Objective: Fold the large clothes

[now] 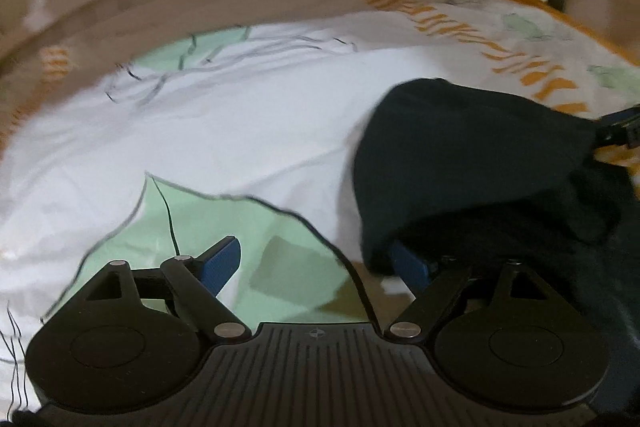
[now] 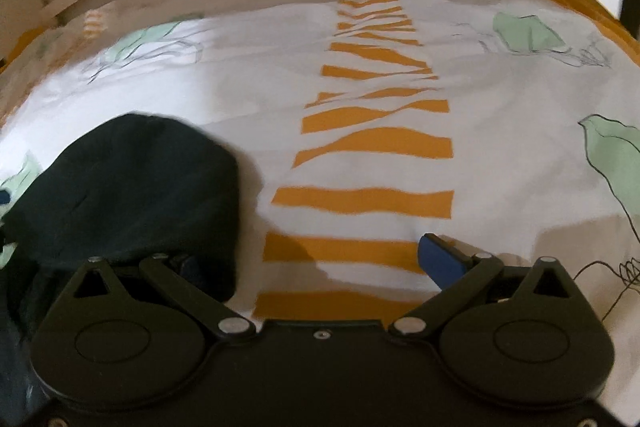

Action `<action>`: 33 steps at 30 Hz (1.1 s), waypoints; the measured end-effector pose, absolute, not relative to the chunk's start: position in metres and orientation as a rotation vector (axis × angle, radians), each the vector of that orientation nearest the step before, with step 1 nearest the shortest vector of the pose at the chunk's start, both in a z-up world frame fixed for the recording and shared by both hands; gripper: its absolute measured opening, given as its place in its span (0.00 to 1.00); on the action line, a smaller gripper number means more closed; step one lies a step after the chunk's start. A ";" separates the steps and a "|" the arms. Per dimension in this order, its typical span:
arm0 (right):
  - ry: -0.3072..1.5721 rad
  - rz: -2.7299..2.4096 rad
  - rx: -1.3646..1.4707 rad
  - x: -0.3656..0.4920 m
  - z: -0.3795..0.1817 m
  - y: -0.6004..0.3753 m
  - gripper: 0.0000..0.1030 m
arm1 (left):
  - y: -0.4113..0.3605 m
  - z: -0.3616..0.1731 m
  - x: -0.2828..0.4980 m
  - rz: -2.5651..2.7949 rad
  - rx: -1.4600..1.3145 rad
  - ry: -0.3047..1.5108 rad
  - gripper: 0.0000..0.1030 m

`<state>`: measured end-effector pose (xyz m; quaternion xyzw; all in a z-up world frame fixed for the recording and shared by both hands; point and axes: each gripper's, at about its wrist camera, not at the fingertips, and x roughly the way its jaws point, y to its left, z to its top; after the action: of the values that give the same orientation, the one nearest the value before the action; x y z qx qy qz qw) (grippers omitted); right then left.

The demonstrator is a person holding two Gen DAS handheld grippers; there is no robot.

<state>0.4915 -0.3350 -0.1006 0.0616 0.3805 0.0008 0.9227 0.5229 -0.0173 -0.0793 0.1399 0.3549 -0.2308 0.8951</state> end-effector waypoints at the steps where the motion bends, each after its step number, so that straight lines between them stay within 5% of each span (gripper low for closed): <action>1: 0.785 0.017 0.117 0.485 -0.099 -0.335 0.99 | -0.013 -0.076 0.520 -0.495 0.289 0.750 0.80; 10: 0.698 0.201 0.161 0.449 -0.064 -0.339 0.99 | 0.002 -0.024 0.528 -0.538 0.002 0.711 0.80; 17: 0.644 0.213 0.289 0.497 -0.055 -0.320 0.99 | -0.041 -0.040 0.563 -0.497 -0.075 0.749 0.80; 21: 0.685 0.186 0.333 0.525 -0.069 -0.310 0.83 | -0.057 -0.067 0.579 -0.460 -0.061 0.796 0.80; 27: 0.771 0.152 0.359 0.543 -0.104 -0.314 0.72 | -0.054 -0.101 0.591 -0.411 -0.027 0.853 0.79; 33: 0.763 0.167 0.390 0.544 -0.108 -0.322 0.72 | -0.055 -0.104 0.591 -0.415 0.007 0.836 0.79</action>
<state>0.5436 -0.3221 -0.1081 0.1887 0.3696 0.0808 0.9062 0.5910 -0.0551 -0.1039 0.0035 0.4030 -0.1999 0.8931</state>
